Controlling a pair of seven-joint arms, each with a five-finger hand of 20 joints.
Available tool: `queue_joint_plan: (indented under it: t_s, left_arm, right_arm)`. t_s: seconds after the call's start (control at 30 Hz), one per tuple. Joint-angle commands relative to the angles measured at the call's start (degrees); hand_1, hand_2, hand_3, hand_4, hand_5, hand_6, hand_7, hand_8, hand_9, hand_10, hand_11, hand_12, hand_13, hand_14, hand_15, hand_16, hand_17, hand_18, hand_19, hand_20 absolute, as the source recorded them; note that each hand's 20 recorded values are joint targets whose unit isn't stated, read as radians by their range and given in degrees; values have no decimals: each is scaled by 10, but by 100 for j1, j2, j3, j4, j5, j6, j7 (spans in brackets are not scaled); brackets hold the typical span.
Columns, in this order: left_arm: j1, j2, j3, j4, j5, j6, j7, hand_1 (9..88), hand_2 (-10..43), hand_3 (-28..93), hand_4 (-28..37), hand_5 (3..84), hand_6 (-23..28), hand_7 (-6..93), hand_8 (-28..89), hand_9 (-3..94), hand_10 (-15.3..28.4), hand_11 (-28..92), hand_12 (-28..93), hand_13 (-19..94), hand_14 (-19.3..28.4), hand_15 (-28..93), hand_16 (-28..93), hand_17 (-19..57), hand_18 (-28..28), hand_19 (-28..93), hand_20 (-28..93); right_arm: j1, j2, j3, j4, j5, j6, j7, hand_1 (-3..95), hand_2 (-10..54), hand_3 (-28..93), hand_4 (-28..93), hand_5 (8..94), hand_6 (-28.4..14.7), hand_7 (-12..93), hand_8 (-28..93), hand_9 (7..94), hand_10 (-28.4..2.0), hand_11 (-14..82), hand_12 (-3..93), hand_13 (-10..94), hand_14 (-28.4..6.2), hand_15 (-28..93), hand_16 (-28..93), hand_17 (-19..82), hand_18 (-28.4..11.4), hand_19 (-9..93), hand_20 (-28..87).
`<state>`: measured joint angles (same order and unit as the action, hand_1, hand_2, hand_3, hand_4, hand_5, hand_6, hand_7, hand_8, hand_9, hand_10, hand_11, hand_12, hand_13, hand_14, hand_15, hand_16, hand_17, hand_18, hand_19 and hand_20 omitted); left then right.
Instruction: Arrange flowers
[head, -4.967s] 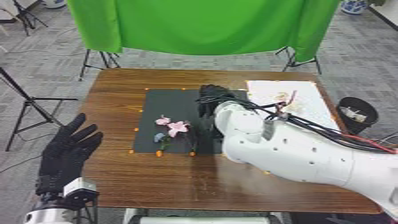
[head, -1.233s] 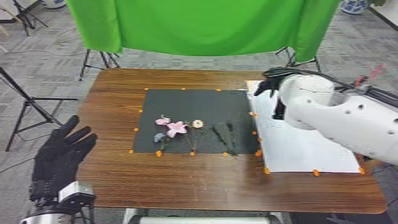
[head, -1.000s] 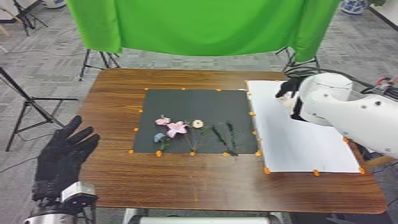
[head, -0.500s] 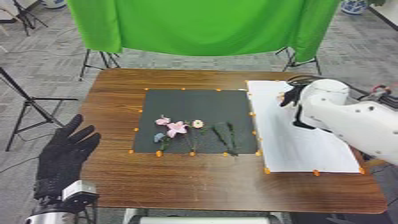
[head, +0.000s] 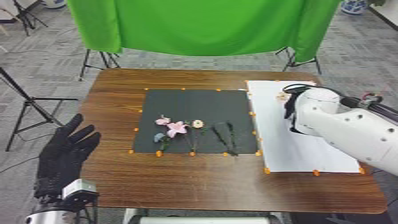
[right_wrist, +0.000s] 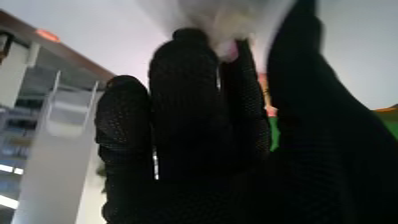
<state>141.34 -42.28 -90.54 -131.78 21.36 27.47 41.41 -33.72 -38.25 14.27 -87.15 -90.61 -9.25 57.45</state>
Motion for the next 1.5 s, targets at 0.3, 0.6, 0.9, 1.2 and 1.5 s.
queue_joint_plan:
  t_s: [0.3, 0.6, 0.9, 1.2, 1.5]
  left_arm:
    - [59, -222, -49, -14, 152, -99, -226, 281, 72, 644, -237, 375, 97, 109, -82, 329, 192, 302, 112, 220, 259, 582, -124, -87, 235, 472, 95]
    - [143, 25, -45, -58, -18, 5, 10, 281, 72, 646, -237, 376, 97, 109, -82, 328, 191, 302, 112, 220, 258, 582, -124, -87, 235, 471, 94]
    - [212, -4, -121, -68, 4, -3, -62, 282, 73, 643, -237, 376, 98, 108, -82, 329, 193, 301, 112, 221, 258, 583, -123, -87, 235, 472, 94]
    - [197, -96, -176, -57, 108, -61, -195, 281, 73, 645, -237, 376, 97, 108, -81, 330, 193, 301, 112, 220, 259, 583, -124, -87, 235, 472, 94]
    - [134, -178, -177, -28, 171, -105, -307, 281, 73, 645, -236, 376, 98, 108, -81, 329, 192, 302, 112, 220, 259, 583, -124, -86, 234, 471, 94]
  right_arm:
    - [844, 285, -1385, -283, -825, 1681, 208, 596, -94, 731, -282, 763, 20, 298, 5, 896, -67, 82, 327, 823, -11, 664, 157, 556, -126, 932, 220]
    - [1149, 129, -1159, -859, -954, 1666, -29, 600, -95, 744, -283, 789, 10, 266, 21, 909, -76, 83, 330, 833, -11, 663, 159, 568, -129, 932, 240]
    - [794, -239, -683, -1382, -863, 1580, -371, 605, -95, 747, -283, 807, 5, 245, 31, 919, -75, 83, 337, 841, -9, 671, 163, 574, -131, 932, 272]
    - [419, -850, -775, -1567, -898, 1585, -552, 607, -95, 746, -283, 809, 5, 238, 37, 919, -75, 83, 339, 839, -11, 672, 166, 573, -130, 932, 277]
    - [492, -1342, -1095, -1339, -1019, 1510, -525, 605, -95, 744, -283, 805, 7, 238, 40, 920, -77, 82, 338, 836, -14, 672, 167, 570, -132, 932, 281]
